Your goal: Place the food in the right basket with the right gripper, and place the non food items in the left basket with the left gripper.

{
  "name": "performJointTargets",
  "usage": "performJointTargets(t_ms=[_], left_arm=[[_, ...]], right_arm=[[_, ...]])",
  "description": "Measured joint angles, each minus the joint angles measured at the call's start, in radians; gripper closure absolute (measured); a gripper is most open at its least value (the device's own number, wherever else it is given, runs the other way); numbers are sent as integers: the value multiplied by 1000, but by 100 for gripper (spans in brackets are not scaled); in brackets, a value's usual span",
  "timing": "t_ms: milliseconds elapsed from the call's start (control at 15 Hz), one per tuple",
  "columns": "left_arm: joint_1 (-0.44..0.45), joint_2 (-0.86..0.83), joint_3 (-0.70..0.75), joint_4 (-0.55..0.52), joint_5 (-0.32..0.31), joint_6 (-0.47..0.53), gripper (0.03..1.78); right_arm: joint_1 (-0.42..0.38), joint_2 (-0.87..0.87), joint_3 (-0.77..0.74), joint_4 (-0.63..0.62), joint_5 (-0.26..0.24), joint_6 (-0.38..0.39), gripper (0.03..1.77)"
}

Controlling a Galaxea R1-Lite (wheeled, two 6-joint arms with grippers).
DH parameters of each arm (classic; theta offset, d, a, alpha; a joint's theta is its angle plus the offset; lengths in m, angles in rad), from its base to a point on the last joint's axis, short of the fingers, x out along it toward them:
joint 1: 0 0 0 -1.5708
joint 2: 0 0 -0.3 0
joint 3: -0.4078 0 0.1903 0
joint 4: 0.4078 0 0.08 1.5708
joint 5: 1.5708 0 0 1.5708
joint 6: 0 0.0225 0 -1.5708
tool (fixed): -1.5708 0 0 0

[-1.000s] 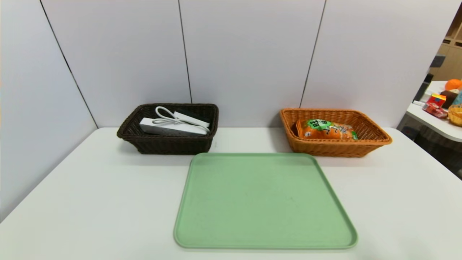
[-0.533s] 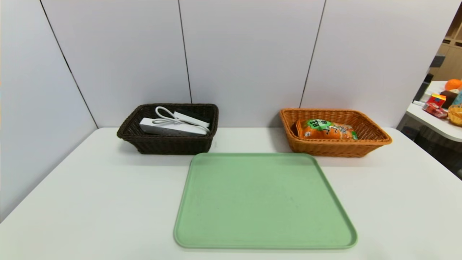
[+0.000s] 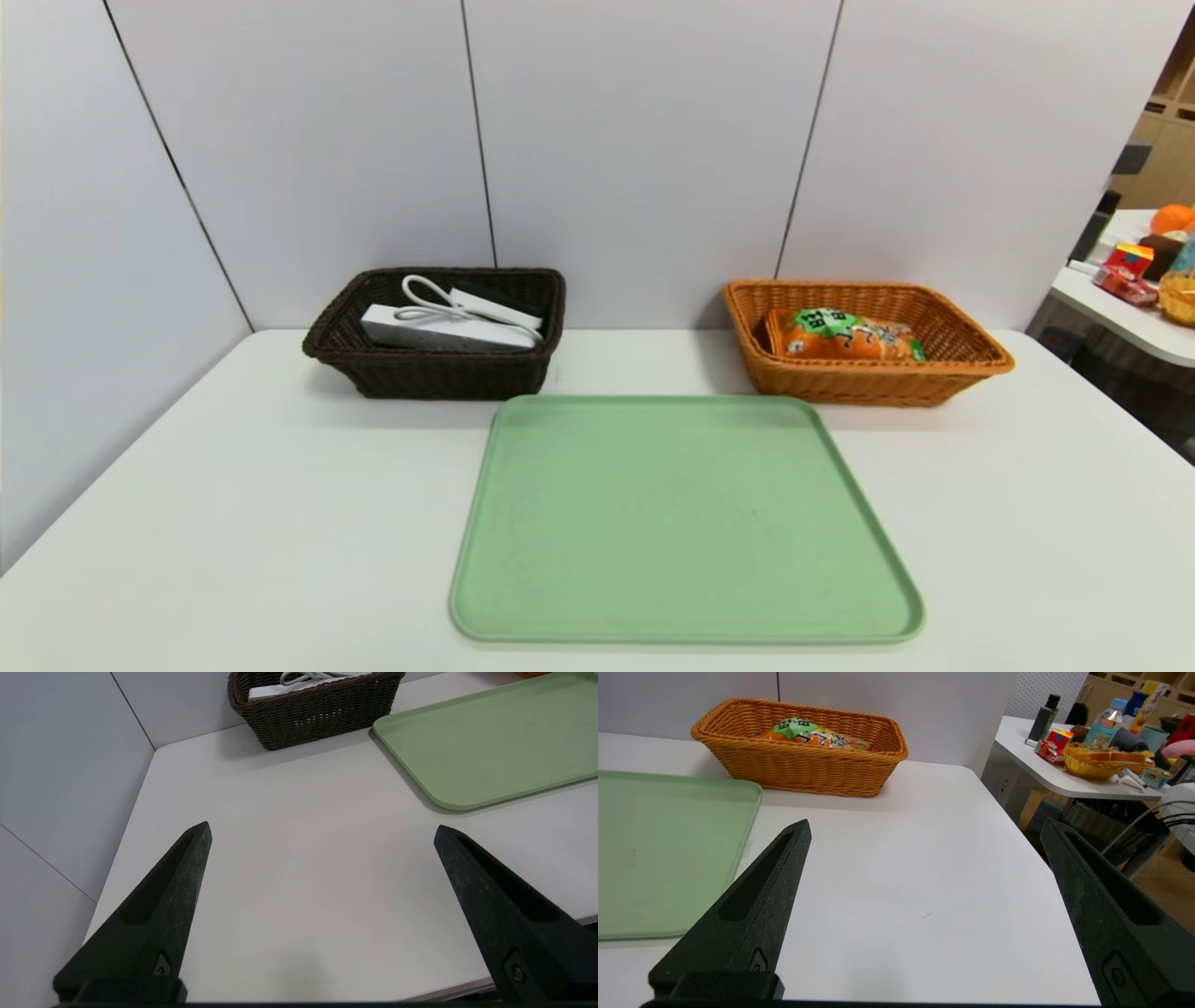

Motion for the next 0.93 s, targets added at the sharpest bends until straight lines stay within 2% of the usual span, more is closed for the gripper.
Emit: performJointTargets(t_ms=[267, 600, 933], left_arm=[[0, -1, 0, 5, -2, 2, 12], [-1, -1, 7, 12, -19, 7, 12], [-3, -1, 69, 1, -12, 5, 12]], right_arm=[[-7, -60, 36, 24, 16, 0, 10], [-11, -163, 33, 168, 29, -1, 10], [-12, -199, 70, 154, 29, 2, 10]])
